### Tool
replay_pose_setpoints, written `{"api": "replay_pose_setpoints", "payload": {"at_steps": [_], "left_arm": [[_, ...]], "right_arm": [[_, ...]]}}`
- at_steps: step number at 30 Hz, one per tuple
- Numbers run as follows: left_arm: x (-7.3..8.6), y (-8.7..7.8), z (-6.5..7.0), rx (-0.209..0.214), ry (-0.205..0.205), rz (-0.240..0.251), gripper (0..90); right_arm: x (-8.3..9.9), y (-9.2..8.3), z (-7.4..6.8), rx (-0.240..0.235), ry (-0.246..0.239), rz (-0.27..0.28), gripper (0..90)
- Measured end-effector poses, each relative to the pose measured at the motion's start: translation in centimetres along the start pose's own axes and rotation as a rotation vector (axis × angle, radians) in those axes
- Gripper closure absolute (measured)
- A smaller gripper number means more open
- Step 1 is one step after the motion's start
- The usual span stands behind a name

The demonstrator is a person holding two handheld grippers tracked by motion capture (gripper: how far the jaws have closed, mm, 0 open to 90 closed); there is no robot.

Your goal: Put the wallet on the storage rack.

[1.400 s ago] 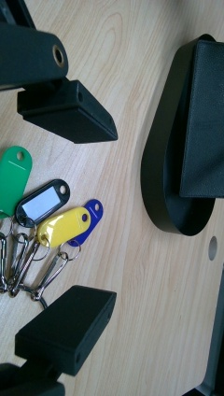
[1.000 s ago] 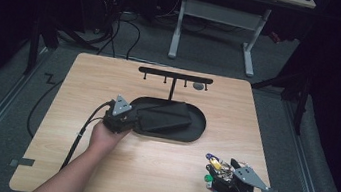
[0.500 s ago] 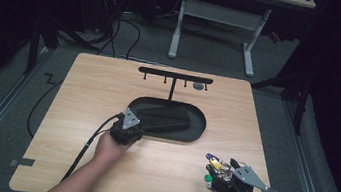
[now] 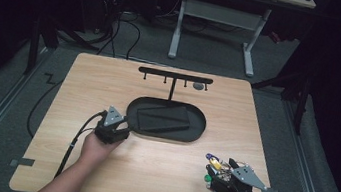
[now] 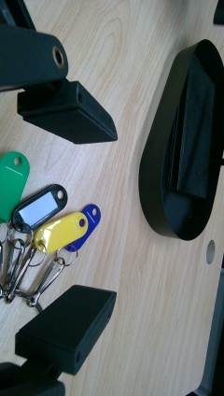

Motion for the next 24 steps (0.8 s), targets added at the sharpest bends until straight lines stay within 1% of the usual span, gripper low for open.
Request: {"api": "replay_pose_setpoints", "payload": {"at_steps": [1, 3, 6, 7, 9, 10, 11, 13, 15, 16, 17, 18, 19, 23, 24], "left_arm": [[0.2, -0.4, -0.2, 0.003, 0.005, -0.005, 55.2], [0.8, -1.8, -0.7, 0.008, 0.013, -0.008, 54.2], [1.9, -4.1, -1.6, 0.012, 0.003, -0.029, 52.7], [2.2, -4.6, -1.8, 0.011, 0.004, -0.037, 52.5], [3.1, -5.5, -2.1, 0.001, 0.020, -0.057, 52.2], [3.7, -6.0, -2.3, 0.001, 0.023, -0.062, 51.6], [4.1, -6.4, -2.4, -0.003, 0.021, -0.056, 50.7], [4.9, -6.8, -2.6, -0.012, 0.025, -0.050, 49.6], [6.0, -7.0, -2.8, 0.005, 0.002, -0.055, 49.3], [6.5, -7.0, -2.9, 0.009, -0.007, -0.065, 49.2], [6.7, -7.0, -3.1, 0.001, 0.005, -0.079, 48.8], [6.8, -7.1, -3.3, -0.005, 0.016, -0.082, 47.9], [6.7, -7.1, -3.3, -0.005, 0.013, -0.076, 46.8], [6.5, -7.2, -3.6, 0.014, -0.025, -0.077, 43.4], [6.5, -7.3, -3.6, 0.013, -0.019, -0.081, 42.8]], "right_arm": [[0.0, 0.0, 0.0, -0.001, 0.003, -0.001, 20.3], [0.0, 0.0, 0.0, -0.001, 0.000, -0.001, 20.7], [0.2, 0.1, 0.1, -0.001, 0.001, -0.010, 20.7], [0.3, 0.1, 0.1, -0.002, 0.004, -0.014, 20.7], [0.2, 0.2, 0.0, -0.002, 0.002, -0.014, 20.7], [0.2, 0.2, 0.0, -0.001, -0.003, -0.016, 20.7], [0.2, 0.3, -0.1, -0.002, -0.006, -0.019, 20.8], [0.2, 0.4, -0.2, -0.004, -0.014, -0.025, 22.0], [0.3, 0.5, -0.4, -0.008, -0.029, -0.034, 22.4], [0.3, 0.6, -0.5, -0.007, -0.034, -0.039, 22.4], [0.3, 0.7, -0.5, -0.009, -0.035, -0.044, 22.4], [0.3, 0.9, -0.5, -0.013, -0.032, -0.048, 22.3], [0.3, 0.9, -0.5, -0.016, -0.026, -0.051, 22.3], [-0.1, 1.1, -0.9, -0.016, -0.029, -0.053, 22.2], [-0.4, 1.2, -1.1, -0.017, -0.032, -0.052, 22.2]]}}
Point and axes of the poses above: each handheld gripper's, and its own axes: y roughly forward along the jaws, x roughly out of its underside, z roughly to its right, the point moved 8 cm from there along y, roughly forward along the jaws, and after that the axes turned 9 degrees about -x, right-handed, at the moved point
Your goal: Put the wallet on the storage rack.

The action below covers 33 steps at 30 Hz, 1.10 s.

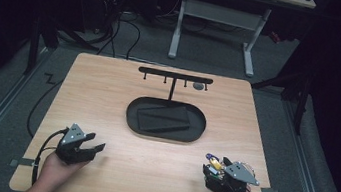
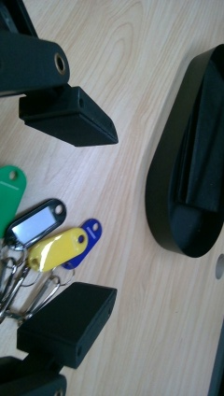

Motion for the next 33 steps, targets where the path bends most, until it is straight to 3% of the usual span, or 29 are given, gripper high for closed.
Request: {"api": "replay_pose_setpoints", "payload": {"at_steps": [6, 11, 15, 20, 23, 25, 26, 27, 29, 33], "left_arm": [[-0.1, -0.3, -0.2, -0.008, 0.012, -0.005, 39.0], [-0.5, -0.5, -0.4, 0.017, -0.016, 0.023, 39.8], [-0.7, -0.9, -0.3, 0.074, 0.002, 0.043, 37.3], [-0.9, -1.1, -0.3, 0.082, 0.033, 0.044, 35.2], [-0.7, -1.5, -0.3, 0.070, 0.066, 0.041, 35.6], [-0.7, -1.9, -0.4, 0.072, 0.065, 0.048, 35.8], [-0.7, -2.0, -0.5, 0.071, 0.062, 0.050, 36.1], [-0.7, -2.0, -0.6, 0.067, 0.056, 0.053, 36.1], [-0.8, -2.0, -0.8, 0.069, 0.043, 0.056, 36.2], [-0.8, -2.0, -0.5, 0.068, 0.059, 0.054, 36.8]], "right_arm": [[-0.2, 0.6, -0.8, -0.032, 0.021, -0.060, 27.3], [-0.7, 0.9, -0.5, -0.034, 0.014, -0.108, 29.9], [-1.7, 1.2, -0.5, -0.045, -0.021, -0.157, 29.6], [-2.5, 1.4, -1.2, -0.092, -0.039, -0.229, 29.3], [-2.5, 1.6, -1.5, -0.100, -0.048, -0.298, 30.2], [-2.4, 1.7, -1.8, -0.122, -0.045, -0.344, 30.5], [-2.4, 1.8, -1.9, -0.131, -0.059, -0.394, 31.3], [-2.4, 1.8, -1.9, -0.131, -0.059, -0.394, 31.3], [-2.3, 1.9, -1.8, -0.138, -0.069, -0.447, 32.3], [-2.2, 1.7, -0.6, -0.145, -0.077, -0.571, 36.3]]}}
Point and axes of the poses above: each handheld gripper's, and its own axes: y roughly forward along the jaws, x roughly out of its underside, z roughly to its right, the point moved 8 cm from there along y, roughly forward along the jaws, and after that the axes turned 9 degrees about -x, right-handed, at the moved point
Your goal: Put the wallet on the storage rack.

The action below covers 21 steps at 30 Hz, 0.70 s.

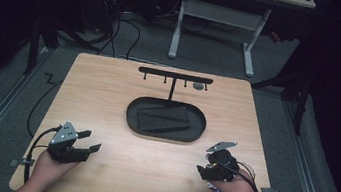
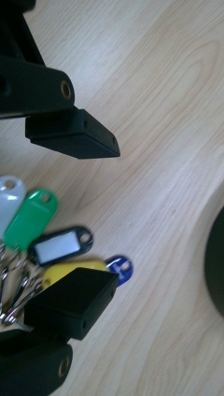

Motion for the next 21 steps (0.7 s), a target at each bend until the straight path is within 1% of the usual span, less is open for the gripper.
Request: {"api": "replay_pose_setpoints", "payload": {"at_steps": [1, 2, 3, 5, 6, 7, 13, 15, 17, 19, 21], "left_arm": [[-0.1, 0.0, 0.1, -0.001, 0.005, 0.001, 36.8], [-0.1, 0.0, 0.3, 0.000, 0.011, 0.001, 36.8], [-0.1, 0.0, 0.4, 0.000, 0.016, -0.001, 36.8], [0.0, 0.1, 0.5, 0.001, 0.020, -0.004, 36.8], [0.0, 0.2, 0.7, 0.006, 0.023, -0.006, 36.8], [0.0, 0.2, 0.7, 0.007, 0.027, -0.009, 36.8], [0.2, 0.0, 0.6, 0.006, 0.027, -0.013, 36.8], [0.2, 0.0, 0.5, 0.003, 0.022, -0.011, 36.9], [0.3, 0.0, 0.4, 0.005, 0.019, -0.013, 36.9], [0.4, 0.0, 0.4, 0.005, 0.022, -0.015, 36.9], [0.4, 0.0, 0.5, 0.005, 0.027, -0.019, 36.9]], "right_arm": [[0.1, -0.1, 0.4, 0.001, 0.009, -0.021, 37.2], [0.2, -0.4, 1.0, 0.008, 0.002, -0.043, 39.2], [0.4, -0.5, 1.3, 0.007, 0.012, -0.061, 40.2], [0.8, -0.8, 1.9, 0.002, 0.030, -0.087, 41.2], [1.1, -0.9, 2.2, -0.004, 0.028, -0.099, 42.9], [1.5, -1.2, 2.5, -0.005, 0.040, -0.120, 43.8], [4.0, -2.0, 3.8, 0.000, 0.035, -0.210, 50.7], [4.8, -2.5, 4.2, 0.009, 0.043, -0.234, 53.2], [5.6, -3.0, 4.9, 0.023, 0.062, -0.252, 53.7], [6.4, -3.6, 5.9, 0.043, 0.107, -0.252, 54.6], [6.9, -4.0, 6.7, 0.055, 0.132, -0.258, 54.7]]}}
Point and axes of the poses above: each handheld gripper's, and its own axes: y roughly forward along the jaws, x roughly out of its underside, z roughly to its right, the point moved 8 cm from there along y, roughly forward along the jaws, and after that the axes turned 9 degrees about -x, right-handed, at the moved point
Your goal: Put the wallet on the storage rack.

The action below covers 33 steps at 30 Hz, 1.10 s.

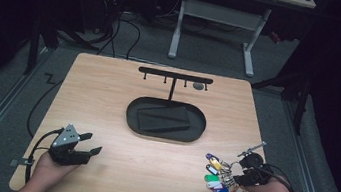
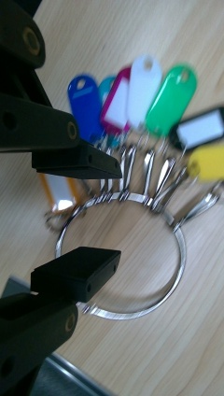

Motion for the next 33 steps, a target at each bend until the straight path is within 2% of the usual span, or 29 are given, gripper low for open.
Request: {"api": "replay_pose_setpoints", "payload": {"at_steps": [1, 2, 3, 4, 9, 17, 22, 24, 28, 30, 33], "left_arm": [[0.0, 0.0, 0.0, -0.002, 0.002, 0.002, 36.9], [0.0, 0.1, 0.1, -0.001, 0.004, 0.000, 36.9], [0.1, 0.1, 0.1, 0.001, 0.007, -0.002, 36.9], [0.1, 0.2, 0.2, 0.003, 0.011, -0.005, 36.9], [0.3, 0.4, 0.1, 0.008, 0.013, -0.014, 37.1], [0.5, 0.4, 0.1, 0.011, 0.013, -0.017, 37.5], [0.6, 0.4, 0.1, 0.016, 0.012, -0.021, 37.6], [0.6, 0.4, 0.0, 0.012, 0.008, -0.017, 37.7], [0.6, 0.3, -0.2, 0.011, -0.002, -0.013, 37.9], [0.6, 0.3, -0.2, 0.012, -0.002, -0.014, 38.0], [0.6, 0.2, -0.1, 0.010, -0.001, -0.009, 38.1]], "right_arm": [[0.2, -0.2, 0.4, 0.005, 0.018, -0.002, 54.9], [0.5, -0.4, 1.1, 0.013, 0.077, -0.011, 54.9], [0.5, -0.4, 1.1, 0.013, 0.077, -0.011, 54.9], [0.5, -0.4, 1.7, 0.013, 0.060, -0.005, 54.9], [1.2, 0.0, 3.6, 0.015, 0.129, -0.034, 54.8], [1.3, 1.5, 5.2, 0.006, 0.202, -0.023, 54.0], [1.1, 2.1, 5.7, 0.002, 0.208, -0.031, 59.1], [1.0, 2.5, 5.7, -0.021, 0.207, -0.043, 60.9], [0.9, 2.9, 5.7, -0.030, 0.202, -0.055, 67.2], [0.9, 3.0, 5.6, -0.030, 0.189, -0.062, 73.2], [0.9, 2.9, 5.1, -0.021, 0.141, -0.095, 82.5]]}}
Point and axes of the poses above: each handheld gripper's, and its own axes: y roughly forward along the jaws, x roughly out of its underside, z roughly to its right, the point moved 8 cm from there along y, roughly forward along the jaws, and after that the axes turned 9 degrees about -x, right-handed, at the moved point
